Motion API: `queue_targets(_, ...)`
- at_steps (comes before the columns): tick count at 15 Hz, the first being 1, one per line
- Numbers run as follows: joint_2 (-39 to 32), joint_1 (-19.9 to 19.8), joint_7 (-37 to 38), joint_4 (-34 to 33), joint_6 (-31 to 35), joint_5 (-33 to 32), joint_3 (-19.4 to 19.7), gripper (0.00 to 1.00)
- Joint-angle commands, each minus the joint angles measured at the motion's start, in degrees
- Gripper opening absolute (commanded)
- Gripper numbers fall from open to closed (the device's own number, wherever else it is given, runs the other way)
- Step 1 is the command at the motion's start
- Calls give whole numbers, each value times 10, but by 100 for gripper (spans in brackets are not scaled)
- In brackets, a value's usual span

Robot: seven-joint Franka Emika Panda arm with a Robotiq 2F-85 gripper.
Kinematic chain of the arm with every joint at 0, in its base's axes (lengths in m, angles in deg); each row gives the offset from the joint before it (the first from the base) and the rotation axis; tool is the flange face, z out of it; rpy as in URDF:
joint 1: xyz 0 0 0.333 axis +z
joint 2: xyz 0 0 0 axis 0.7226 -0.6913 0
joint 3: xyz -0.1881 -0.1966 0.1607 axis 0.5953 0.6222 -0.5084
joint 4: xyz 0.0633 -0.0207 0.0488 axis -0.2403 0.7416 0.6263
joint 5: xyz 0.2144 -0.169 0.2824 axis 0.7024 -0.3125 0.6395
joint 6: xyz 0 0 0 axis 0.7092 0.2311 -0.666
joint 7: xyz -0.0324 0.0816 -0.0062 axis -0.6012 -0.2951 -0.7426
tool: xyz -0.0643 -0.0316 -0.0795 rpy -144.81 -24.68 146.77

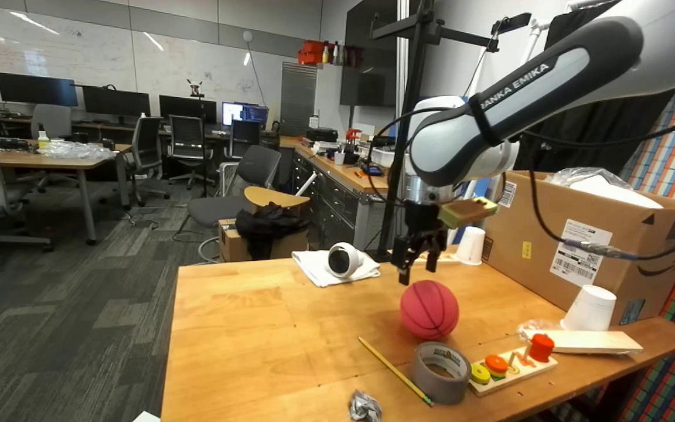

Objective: Move the red ball to the right

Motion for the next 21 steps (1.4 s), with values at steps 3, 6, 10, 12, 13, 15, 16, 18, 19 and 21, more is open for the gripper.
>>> queue_targets(3, 194, -8, 75, 168, 84, -122, 38, 100)
queue_targets(6, 277, -6, 112, 262, 92, -115, 17, 100)
queue_targets(10, 370, 28, 106, 375, 78, -21, -10, 100)
queue_targets(12, 399, 50, 94, 404, 65, 25, -17, 100)
queue_targets(13, 403, 60, 95, 414, 64, 41, -23, 100)
queue_targets(15, 409, 80, 77, 427, 59, 79, -20, 100)
queue_targets(16, 402, 90, 63, 431, 68, 100, -14, 100)
queue_targets(18, 392, 102, 40, 430, 69, 130, -10, 100)
queue_targets(19, 377, 104, 29, 424, 79, 138, -11, 100)
queue_targets(21, 360, 109, -1, 412, 79, 151, -9, 100)
